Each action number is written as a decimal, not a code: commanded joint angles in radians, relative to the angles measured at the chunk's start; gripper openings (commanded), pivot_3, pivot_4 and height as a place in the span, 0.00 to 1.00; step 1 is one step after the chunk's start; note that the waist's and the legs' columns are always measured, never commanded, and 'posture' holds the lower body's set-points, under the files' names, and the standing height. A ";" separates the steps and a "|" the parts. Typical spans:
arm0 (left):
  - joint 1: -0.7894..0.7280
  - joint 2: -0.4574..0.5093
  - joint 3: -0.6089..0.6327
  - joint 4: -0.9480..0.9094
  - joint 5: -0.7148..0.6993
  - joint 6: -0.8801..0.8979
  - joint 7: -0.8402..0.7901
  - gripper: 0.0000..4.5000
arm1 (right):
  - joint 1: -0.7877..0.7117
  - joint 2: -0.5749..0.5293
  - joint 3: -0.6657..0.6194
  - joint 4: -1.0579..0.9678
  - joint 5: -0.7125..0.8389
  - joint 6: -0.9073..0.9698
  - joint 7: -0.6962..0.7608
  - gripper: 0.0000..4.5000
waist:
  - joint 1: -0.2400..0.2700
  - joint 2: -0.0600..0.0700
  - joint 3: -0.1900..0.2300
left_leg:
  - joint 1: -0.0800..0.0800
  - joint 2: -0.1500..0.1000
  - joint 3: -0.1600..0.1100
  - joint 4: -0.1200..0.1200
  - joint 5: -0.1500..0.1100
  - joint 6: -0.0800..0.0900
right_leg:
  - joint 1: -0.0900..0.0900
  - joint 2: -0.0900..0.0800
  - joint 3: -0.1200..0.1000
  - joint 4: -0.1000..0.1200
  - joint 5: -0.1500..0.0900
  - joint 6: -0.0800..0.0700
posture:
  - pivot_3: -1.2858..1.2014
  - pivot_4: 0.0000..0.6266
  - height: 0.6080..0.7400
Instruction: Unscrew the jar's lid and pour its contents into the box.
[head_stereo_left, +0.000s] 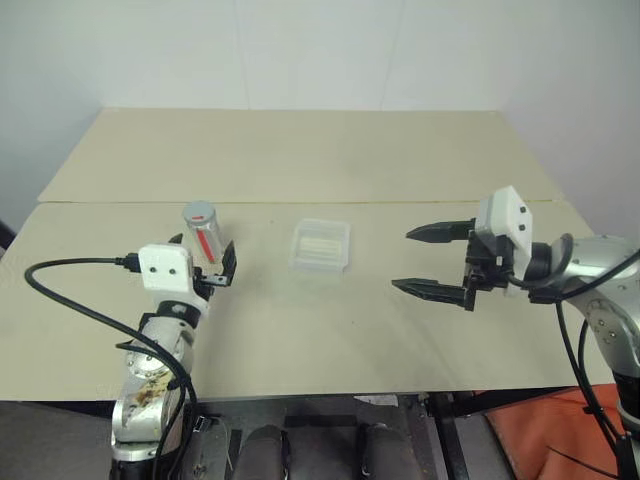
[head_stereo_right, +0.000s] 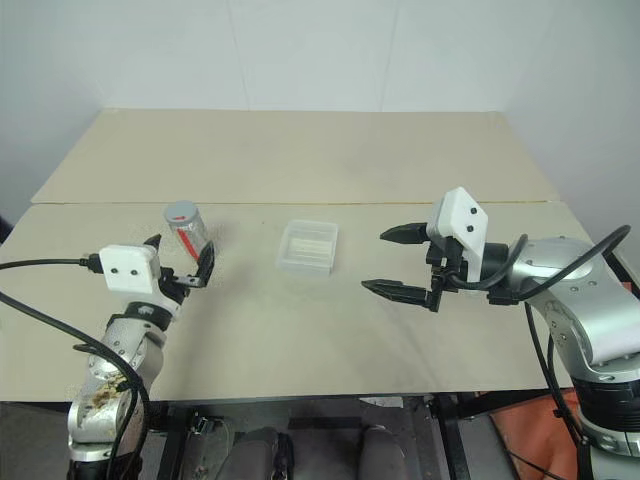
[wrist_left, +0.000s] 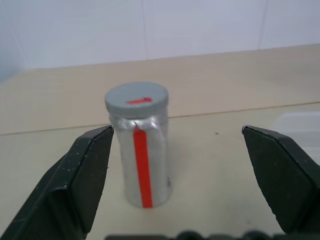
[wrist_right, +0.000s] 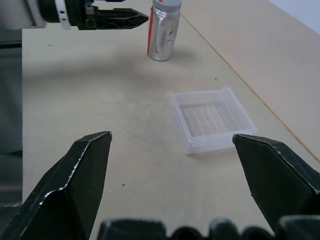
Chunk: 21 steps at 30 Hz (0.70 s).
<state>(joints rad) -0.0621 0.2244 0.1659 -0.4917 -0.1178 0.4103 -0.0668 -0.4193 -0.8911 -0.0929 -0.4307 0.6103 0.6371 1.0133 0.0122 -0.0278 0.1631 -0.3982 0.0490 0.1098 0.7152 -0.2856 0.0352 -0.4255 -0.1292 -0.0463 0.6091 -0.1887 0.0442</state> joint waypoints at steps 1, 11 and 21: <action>-0.037 -0.007 0.010 0.024 0.028 -0.001 0.040 1.00 | -0.016 -0.022 -0.043 -0.026 0.037 0.003 0.019 1.00 | 0.000 0.000 0.000 | 0.000 0.000 0.000 0.000 0.000 0.000 | 0.000 0.000 0.000 0.000 0.000 0.000 | 0.52 0.24 1.00; -0.120 0.011 0.000 0.137 0.026 -0.007 0.021 1.00 | -0.018 -0.030 -0.086 -0.031 0.120 0.017 0.045 1.00 | 0.001 0.000 0.000 | 0.000 0.000 0.000 0.000 0.000 0.000 | 0.000 0.000 0.000 0.000 0.000 0.000 | 0.52 0.24 1.00; -0.198 0.009 -0.003 0.247 0.063 -0.011 0.048 1.00 | 0.004 -0.038 -0.102 -0.051 0.139 0.012 0.034 1.00 | 0.000 0.000 0.000 | 0.000 0.000 0.000 0.000 0.000 0.000 | 0.000 0.000 0.000 0.000 0.000 0.000 | 0.52 0.24 1.00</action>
<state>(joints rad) -0.2389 0.2311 0.1681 -0.2316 -0.0697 0.4173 -0.0238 -0.4132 -0.9148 -0.1473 -0.4524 0.7300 0.6519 1.0568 0.0123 -0.0279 0.1631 -0.3983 0.0492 0.1096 0.7154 -0.2858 0.0355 -0.4255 -0.1293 -0.0468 0.6094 -0.1886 0.0442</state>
